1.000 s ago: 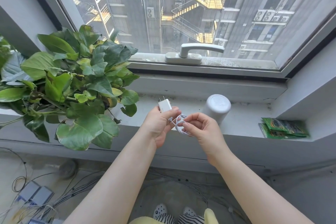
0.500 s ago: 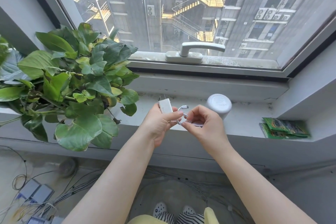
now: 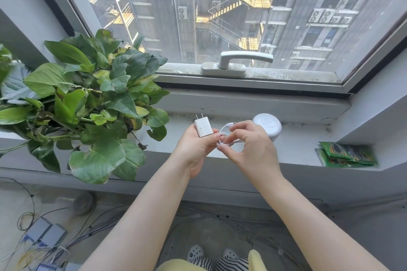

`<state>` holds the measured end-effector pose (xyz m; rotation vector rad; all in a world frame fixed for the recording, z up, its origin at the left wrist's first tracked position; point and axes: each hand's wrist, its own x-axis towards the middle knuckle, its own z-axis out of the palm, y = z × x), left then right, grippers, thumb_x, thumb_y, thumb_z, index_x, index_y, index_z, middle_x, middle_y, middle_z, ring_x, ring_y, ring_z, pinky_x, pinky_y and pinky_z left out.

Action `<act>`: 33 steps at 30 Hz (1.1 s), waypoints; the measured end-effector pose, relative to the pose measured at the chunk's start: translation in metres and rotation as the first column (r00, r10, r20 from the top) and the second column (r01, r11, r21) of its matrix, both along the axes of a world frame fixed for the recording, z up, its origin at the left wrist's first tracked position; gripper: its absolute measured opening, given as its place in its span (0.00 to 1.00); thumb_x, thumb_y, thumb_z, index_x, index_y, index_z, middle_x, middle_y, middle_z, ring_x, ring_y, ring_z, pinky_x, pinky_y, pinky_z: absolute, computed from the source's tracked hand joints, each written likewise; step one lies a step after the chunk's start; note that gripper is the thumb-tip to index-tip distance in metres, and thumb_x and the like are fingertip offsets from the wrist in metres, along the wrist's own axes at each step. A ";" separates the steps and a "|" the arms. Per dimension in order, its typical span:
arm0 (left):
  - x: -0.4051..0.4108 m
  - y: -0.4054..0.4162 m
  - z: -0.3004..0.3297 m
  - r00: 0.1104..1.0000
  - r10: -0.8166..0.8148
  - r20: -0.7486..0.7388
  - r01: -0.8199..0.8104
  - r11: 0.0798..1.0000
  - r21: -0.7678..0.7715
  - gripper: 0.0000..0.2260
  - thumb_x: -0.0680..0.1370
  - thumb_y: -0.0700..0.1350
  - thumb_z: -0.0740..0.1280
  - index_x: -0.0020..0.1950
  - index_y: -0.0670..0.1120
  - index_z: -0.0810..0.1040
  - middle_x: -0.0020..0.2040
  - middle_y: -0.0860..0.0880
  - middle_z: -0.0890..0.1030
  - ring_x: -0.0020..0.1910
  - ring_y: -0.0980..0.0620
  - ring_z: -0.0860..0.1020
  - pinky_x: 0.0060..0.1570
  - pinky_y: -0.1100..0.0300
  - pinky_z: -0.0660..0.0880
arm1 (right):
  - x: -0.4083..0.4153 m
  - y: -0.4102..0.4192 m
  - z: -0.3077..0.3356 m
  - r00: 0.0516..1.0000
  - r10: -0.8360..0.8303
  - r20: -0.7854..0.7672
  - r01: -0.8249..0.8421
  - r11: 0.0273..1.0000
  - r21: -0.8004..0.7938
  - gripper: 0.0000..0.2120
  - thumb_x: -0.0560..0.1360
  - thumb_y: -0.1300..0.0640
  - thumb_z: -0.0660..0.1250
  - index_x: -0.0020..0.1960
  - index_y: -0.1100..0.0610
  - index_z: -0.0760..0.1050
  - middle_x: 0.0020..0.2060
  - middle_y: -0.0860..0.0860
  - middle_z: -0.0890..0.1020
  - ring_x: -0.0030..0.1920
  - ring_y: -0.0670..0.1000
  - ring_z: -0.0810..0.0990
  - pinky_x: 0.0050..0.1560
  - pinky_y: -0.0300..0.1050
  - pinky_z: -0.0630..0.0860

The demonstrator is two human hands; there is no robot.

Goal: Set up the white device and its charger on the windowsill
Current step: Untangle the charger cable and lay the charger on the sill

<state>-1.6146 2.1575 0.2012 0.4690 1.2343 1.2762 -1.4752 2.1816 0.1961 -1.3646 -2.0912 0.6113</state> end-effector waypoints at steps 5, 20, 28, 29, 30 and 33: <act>0.001 -0.001 -0.001 1.000 0.003 -0.031 -0.001 0.999 0.037 0.10 0.76 0.29 0.63 0.50 0.42 0.69 0.30 0.53 0.82 0.38 0.51 0.81 0.47 0.62 0.78 | -0.001 -0.001 -0.002 0.997 0.002 -0.073 -0.008 0.996 -0.091 0.05 0.70 0.50 0.74 0.39 0.51 0.83 0.47 0.43 0.79 0.52 0.47 0.76 0.46 0.46 0.74; 0.001 -0.003 -0.012 0.955 0.024 -0.295 -0.024 1.000 0.004 0.12 0.76 0.35 0.66 0.55 0.43 0.66 0.49 0.41 0.80 0.47 0.47 0.81 0.60 0.50 0.76 | -0.001 -0.012 -0.010 0.968 -0.067 -0.243 0.050 0.996 -0.075 0.03 0.73 0.54 0.72 0.44 0.48 0.85 0.46 0.44 0.78 0.52 0.47 0.75 0.49 0.40 0.73; -0.003 -0.003 -0.014 0.993 0.061 -0.098 -0.059 0.998 0.021 0.11 0.77 0.30 0.63 0.55 0.41 0.68 0.43 0.43 0.76 0.38 0.52 0.78 0.46 0.61 0.78 | 0.011 -0.010 -0.002 0.625 -0.124 -0.770 -0.371 0.821 -0.433 0.05 0.72 0.61 0.63 0.39 0.54 0.75 0.58 0.48 0.77 0.62 0.43 0.75 0.67 0.47 0.67; -0.003 -0.003 -0.013 0.995 0.063 -0.071 -0.062 0.998 0.023 0.10 0.77 0.30 0.63 0.53 0.42 0.68 0.41 0.44 0.76 0.37 0.52 0.78 0.45 0.62 0.79 | 0.013 -0.010 -0.002 0.565 -0.159 -0.810 -0.422 0.787 -0.449 0.06 0.70 0.63 0.63 0.38 0.54 0.73 0.58 0.48 0.77 0.62 0.43 0.75 0.69 0.51 0.66; -0.003 -0.003 -0.011 0.997 0.061 -0.047 -0.060 0.998 0.026 0.09 0.77 0.30 0.62 0.51 0.43 0.68 0.40 0.45 0.75 0.37 0.52 0.77 0.44 0.62 0.79 | 0.015 -0.011 -0.002 0.510 -0.193 -0.838 -0.465 0.758 -0.457 0.06 0.69 0.64 0.64 0.36 0.55 0.72 0.59 0.49 0.77 0.62 0.44 0.76 0.70 0.53 0.66; -0.003 -0.003 -0.008 0.998 0.056 0.035 -0.058 0.998 0.039 0.08 0.78 0.31 0.62 0.50 0.43 0.68 0.41 0.44 0.74 0.37 0.51 0.77 0.39 0.64 0.80 | 0.019 -0.012 -0.002 0.413 -0.274 -0.869 -0.522 0.711 -0.472 0.08 0.66 0.66 0.66 0.31 0.56 0.71 0.63 0.54 0.78 0.63 0.51 0.76 0.66 0.53 0.71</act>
